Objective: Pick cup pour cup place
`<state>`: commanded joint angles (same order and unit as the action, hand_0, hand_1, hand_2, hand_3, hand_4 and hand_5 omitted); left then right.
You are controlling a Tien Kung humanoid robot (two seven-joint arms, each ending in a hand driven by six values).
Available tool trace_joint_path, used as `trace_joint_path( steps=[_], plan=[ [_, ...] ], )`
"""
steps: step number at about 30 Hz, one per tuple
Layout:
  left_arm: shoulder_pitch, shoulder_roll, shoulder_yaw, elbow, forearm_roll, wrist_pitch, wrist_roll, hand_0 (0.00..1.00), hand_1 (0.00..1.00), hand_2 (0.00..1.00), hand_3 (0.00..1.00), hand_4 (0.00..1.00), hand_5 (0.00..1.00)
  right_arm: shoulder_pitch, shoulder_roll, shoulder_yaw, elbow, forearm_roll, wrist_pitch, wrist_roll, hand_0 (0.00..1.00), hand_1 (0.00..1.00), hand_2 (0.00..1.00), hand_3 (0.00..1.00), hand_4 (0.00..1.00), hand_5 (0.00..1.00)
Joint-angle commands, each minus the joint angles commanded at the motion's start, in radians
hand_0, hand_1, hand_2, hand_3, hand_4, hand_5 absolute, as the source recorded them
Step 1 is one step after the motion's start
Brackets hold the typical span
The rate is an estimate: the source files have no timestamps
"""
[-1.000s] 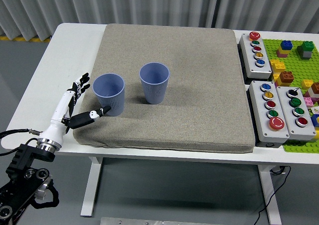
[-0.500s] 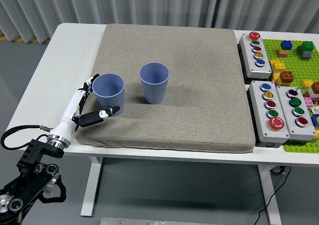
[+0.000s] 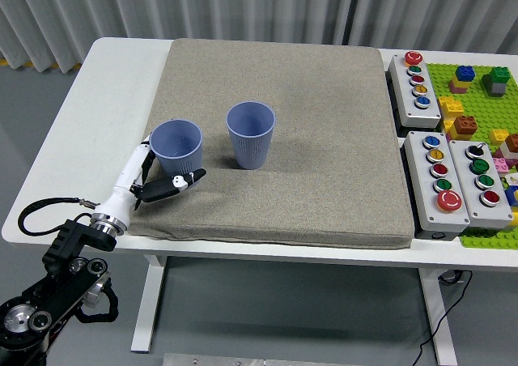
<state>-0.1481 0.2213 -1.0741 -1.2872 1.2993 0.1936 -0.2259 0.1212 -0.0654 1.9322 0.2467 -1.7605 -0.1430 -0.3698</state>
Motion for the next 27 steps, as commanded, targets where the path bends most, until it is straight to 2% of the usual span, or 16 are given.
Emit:
trace_joint_path(
  steps=[1, 2, 7, 8, 19, 20, 25, 26, 27],
  plan=[
    [-0.003, 0.0, 0.001, 0.001, 0.001, -0.001, 0.001, 0.981, 0.955, 0.998, 0.998, 0.974, 0.276, 0.0, 0.0, 0.0, 0.0, 0.001, 0.0, 0.0, 0.641, 0.605, 0.51, 0.588, 0.002, 0.002],
    [-0.007, 0.0, 0.002, 0.003, 0.003, -0.001, 0.001, 0.909, 0.894, 0.998, 0.998, 0.976, 0.283, 0.001, 0.0, 0.0, 0.0, 0.002, 0.0, 0.0, 0.641, 0.605, 0.51, 0.588, 0.002, 0.002],
    [-0.024, -0.006, 0.009, 0.013, 0.005, 0.0, 0.0, 0.909, 0.894, 0.998, 0.998, 0.976, 0.283, 0.005, -0.001, -0.002, 0.0, 0.005, -0.001, 0.001, 0.641, 0.605, 0.51, 0.588, 0.002, 0.002],
    [-0.027, -0.007, 0.012, 0.016, 0.005, 0.0, -0.002, 0.851, 0.83, 0.998, 0.998, 0.978, 0.285, 0.005, -0.001, -0.003, -0.001, 0.008, -0.001, 0.002, 0.641, 0.605, 0.51, 0.588, 0.002, 0.002],
    [-0.034, -0.014, 0.016, 0.029, 0.005, 0.02, -0.003, 0.831, 0.797, 0.998, 0.998, 0.976, 0.287, 0.008, -0.001, -0.004, -0.001, 0.01, -0.002, 0.001, 0.641, 0.605, 0.51, 0.588, 0.002, 0.002],
    [-0.034, -0.015, 0.017, 0.03, 0.005, 0.026, -0.005, 0.798, 0.738, 0.897, 0.998, 0.971, 0.281, 0.008, -0.001, -0.003, -0.001, 0.01, -0.002, 0.001, 0.64, 0.605, 0.51, 0.588, 0.002, 0.002],
    [-0.036, -0.018, 0.022, 0.037, -0.004, 0.043, -0.011, 0.798, 0.738, 0.897, 0.998, 0.971, 0.281, 0.008, -0.001, -0.003, -0.001, 0.009, -0.002, 0.001, 0.64, 0.605, 0.51, 0.588, 0.002, 0.002],
    [-0.036, -0.018, 0.024, 0.037, -0.004, 0.044, -0.012, 0.726, 0.648, 0.747, 0.901, 0.956, 0.266, 0.009, -0.001, -0.004, -0.001, 0.009, -0.002, 0.001, 0.641, 0.605, 0.51, 0.588, 0.002, 0.002],
    [-0.036, -0.019, 0.025, 0.036, -0.005, 0.046, -0.013, 0.726, 0.648, 0.747, 0.901, 0.956, 0.266, 0.008, -0.001, -0.004, -0.001, 0.009, -0.002, 0.002, 0.641, 0.605, 0.51, 0.588, 0.002, 0.002]
  ],
)
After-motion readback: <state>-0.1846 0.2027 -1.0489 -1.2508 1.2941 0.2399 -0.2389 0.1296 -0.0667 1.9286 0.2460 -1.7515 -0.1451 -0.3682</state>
